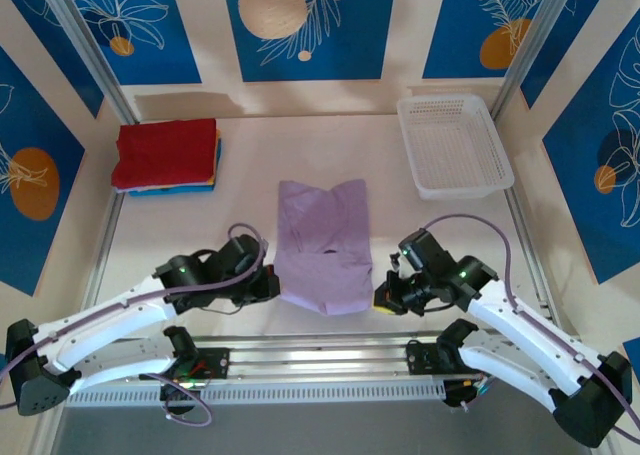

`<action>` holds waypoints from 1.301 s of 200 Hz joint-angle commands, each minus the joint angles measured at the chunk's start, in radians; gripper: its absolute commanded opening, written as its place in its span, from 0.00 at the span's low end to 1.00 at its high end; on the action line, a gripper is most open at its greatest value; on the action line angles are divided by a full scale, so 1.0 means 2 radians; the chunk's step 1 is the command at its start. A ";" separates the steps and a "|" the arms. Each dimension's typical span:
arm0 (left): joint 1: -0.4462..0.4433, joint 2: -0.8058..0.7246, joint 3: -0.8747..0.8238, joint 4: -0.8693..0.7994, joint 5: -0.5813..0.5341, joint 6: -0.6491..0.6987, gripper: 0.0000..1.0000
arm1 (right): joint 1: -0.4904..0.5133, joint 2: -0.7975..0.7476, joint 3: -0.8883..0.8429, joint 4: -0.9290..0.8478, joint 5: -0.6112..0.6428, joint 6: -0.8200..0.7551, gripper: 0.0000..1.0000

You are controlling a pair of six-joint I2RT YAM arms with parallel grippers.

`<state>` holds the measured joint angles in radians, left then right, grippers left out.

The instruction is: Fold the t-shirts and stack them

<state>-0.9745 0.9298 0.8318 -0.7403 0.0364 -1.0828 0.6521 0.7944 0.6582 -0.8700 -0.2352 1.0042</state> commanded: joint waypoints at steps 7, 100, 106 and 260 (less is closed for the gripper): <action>0.039 0.025 0.065 -0.055 -0.003 0.042 0.00 | -0.025 0.023 0.055 -0.034 0.002 -0.015 0.00; 0.210 0.186 0.213 -0.023 0.136 0.143 0.00 | -0.158 0.213 0.226 -0.017 -0.081 -0.117 0.00; 0.218 0.200 0.222 -0.022 0.145 0.145 0.00 | -0.163 0.226 0.237 -0.018 -0.081 -0.122 0.00; 0.398 0.733 0.664 -0.052 0.245 0.244 0.00 | -0.264 0.827 0.834 -0.066 -0.050 -0.208 0.04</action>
<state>-0.2295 2.2559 1.9568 -0.7761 0.4702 -0.6506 0.1471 2.2444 2.0220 -0.8448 -0.3473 0.6170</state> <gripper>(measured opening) 0.056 0.061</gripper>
